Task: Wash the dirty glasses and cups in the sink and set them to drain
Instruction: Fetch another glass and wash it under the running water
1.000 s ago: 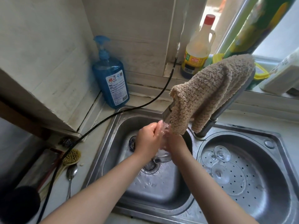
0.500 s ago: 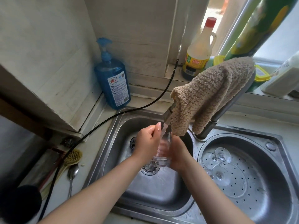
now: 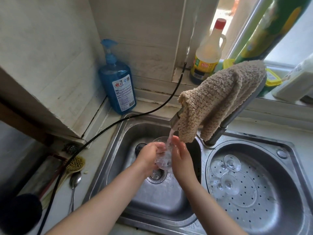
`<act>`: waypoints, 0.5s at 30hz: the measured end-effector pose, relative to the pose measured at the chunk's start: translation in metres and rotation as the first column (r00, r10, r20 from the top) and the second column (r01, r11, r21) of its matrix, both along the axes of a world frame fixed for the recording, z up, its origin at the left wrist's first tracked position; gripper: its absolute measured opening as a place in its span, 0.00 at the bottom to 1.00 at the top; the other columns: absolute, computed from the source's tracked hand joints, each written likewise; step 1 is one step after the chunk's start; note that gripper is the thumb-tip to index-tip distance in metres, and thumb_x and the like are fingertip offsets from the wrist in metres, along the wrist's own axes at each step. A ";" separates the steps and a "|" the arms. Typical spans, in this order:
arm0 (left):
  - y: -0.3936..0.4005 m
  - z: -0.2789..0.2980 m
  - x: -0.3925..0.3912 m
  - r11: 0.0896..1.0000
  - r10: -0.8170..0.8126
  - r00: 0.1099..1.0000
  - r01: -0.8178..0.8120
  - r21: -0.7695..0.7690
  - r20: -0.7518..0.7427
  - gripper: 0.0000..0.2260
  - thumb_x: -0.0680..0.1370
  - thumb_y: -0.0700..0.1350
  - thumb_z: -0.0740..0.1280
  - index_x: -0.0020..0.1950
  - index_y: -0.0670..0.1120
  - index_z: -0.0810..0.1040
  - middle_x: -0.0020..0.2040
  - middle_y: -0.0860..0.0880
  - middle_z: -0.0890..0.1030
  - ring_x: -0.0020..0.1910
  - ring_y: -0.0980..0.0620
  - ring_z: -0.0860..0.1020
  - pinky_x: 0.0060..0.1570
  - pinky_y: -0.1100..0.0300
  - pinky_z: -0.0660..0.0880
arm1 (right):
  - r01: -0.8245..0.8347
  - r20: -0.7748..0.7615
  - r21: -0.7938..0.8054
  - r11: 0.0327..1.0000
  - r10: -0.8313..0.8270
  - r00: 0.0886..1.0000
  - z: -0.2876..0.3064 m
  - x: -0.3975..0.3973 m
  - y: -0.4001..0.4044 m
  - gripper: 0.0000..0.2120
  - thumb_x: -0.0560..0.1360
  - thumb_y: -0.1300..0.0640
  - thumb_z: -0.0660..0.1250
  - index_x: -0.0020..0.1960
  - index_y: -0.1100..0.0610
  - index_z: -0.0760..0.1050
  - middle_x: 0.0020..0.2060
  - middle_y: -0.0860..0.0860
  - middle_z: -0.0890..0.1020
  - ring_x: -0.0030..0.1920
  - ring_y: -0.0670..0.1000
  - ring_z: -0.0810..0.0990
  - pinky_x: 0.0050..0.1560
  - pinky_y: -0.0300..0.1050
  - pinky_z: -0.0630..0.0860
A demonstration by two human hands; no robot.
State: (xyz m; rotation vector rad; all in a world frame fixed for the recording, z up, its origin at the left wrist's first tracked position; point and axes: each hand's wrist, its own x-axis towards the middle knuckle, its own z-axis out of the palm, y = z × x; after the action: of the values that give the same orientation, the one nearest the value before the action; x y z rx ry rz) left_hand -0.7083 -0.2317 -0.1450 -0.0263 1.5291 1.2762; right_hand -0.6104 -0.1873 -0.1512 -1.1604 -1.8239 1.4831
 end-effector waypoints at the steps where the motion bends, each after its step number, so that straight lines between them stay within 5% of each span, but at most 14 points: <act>1: 0.001 0.001 -0.001 1.000 0.026 0.997 -0.026 0.001 -0.070 0.13 0.79 0.36 0.53 0.50 0.45 0.77 0.48 0.46 0.80 0.47 0.49 0.77 0.43 0.57 0.71 | -0.059 0.074 0.249 0.967 0.042 0.996 -0.001 0.003 -0.002 0.14 0.79 0.62 0.56 0.62 0.57 0.74 0.55 0.51 0.78 0.59 0.50 0.75 0.59 0.42 0.70; 4: 0.004 0.005 -0.008 0.998 0.027 0.972 -0.015 0.053 -0.234 0.11 0.80 0.37 0.56 0.55 0.41 0.77 0.46 0.47 0.79 0.43 0.52 0.76 0.39 0.60 0.71 | -0.397 0.303 0.640 0.658 0.259 0.917 -0.005 0.012 -0.008 0.14 0.80 0.50 0.56 0.58 0.54 0.76 0.57 0.49 0.79 0.60 0.46 0.75 0.68 0.47 0.66; 8: 0.004 0.008 -0.019 0.974 -0.178 0.885 0.220 0.049 -0.430 0.11 0.82 0.39 0.55 0.50 0.43 0.78 0.49 0.46 0.78 0.50 0.50 0.76 0.44 0.64 0.71 | -0.660 0.536 0.616 0.430 0.386 0.751 -0.002 0.018 0.003 0.13 0.73 0.48 0.66 0.53 0.53 0.77 0.46 0.47 0.82 0.45 0.50 0.81 0.51 0.43 0.76; 11: 0.001 0.008 -0.025 0.923 -0.326 0.798 0.384 0.011 -0.506 0.12 0.81 0.38 0.56 0.48 0.46 0.78 0.49 0.47 0.79 0.51 0.51 0.76 0.51 0.62 0.71 | -0.771 0.702 0.612 0.177 0.328 0.632 -0.004 0.017 0.029 0.13 0.65 0.53 0.72 0.50 0.51 0.81 0.47 0.46 0.85 0.53 0.48 0.82 0.60 0.43 0.73; 15: 0.002 0.011 -0.031 0.897 -0.380 0.751 0.442 -0.017 -0.539 0.12 0.82 0.41 0.56 0.50 0.48 0.79 0.50 0.49 0.81 0.53 0.52 0.77 0.56 0.55 0.71 | -0.787 0.725 0.607 0.110 0.329 0.605 0.004 0.015 0.044 0.15 0.66 0.57 0.63 0.50 0.51 0.83 0.49 0.45 0.84 0.57 0.47 0.81 0.67 0.45 0.68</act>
State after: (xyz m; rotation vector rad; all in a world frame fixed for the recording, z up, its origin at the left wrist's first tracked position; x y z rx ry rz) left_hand -0.7396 -0.2296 -0.1343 0.7664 1.7912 1.0429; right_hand -0.5957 -0.1433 -0.1471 -0.0594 -3.0212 0.1120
